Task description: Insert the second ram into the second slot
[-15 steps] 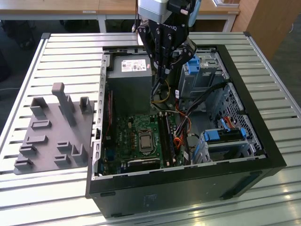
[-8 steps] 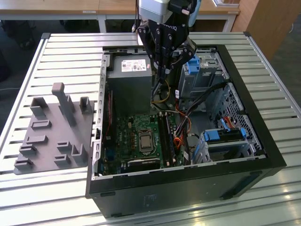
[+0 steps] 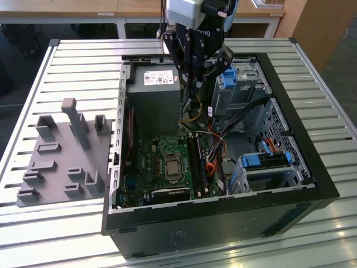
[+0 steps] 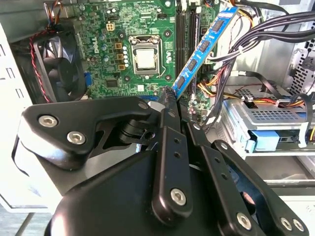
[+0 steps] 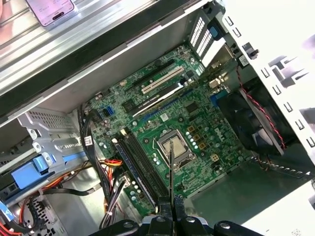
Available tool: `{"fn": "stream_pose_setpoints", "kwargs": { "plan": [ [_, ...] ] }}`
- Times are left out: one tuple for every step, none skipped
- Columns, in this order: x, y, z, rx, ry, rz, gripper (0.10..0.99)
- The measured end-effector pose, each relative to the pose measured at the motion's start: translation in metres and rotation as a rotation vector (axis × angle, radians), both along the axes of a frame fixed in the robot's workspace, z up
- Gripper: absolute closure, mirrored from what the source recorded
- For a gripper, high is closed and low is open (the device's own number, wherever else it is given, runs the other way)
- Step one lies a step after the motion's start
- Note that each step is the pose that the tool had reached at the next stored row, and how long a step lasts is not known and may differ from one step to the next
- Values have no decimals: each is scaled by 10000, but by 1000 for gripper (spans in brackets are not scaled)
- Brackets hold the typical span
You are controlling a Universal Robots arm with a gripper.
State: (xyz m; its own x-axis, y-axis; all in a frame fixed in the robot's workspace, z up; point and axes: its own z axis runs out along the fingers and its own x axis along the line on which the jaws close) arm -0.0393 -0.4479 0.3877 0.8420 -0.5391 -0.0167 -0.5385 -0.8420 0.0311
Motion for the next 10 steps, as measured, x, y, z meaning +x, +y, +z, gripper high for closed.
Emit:
{"fn": "stream_pose_setpoints", "kwargs": {
  "plan": [
    [0,0,0,-1,0,27,949],
    [0,0,0,-1,0,53,949],
    [0,0,0,-1,1,81,949],
    [0,0,0,-1,0,109,949],
    [0,0,0,-1,0,148,949],
    [0,0,0,0,0,205,949],
    [0,0,0,0,0,272,949],
    [0,0,0,0,0,338,949],
    [0,0,0,-1,0,399,949],
    [0,0,0,-1,0,464,949]
  ]
}}
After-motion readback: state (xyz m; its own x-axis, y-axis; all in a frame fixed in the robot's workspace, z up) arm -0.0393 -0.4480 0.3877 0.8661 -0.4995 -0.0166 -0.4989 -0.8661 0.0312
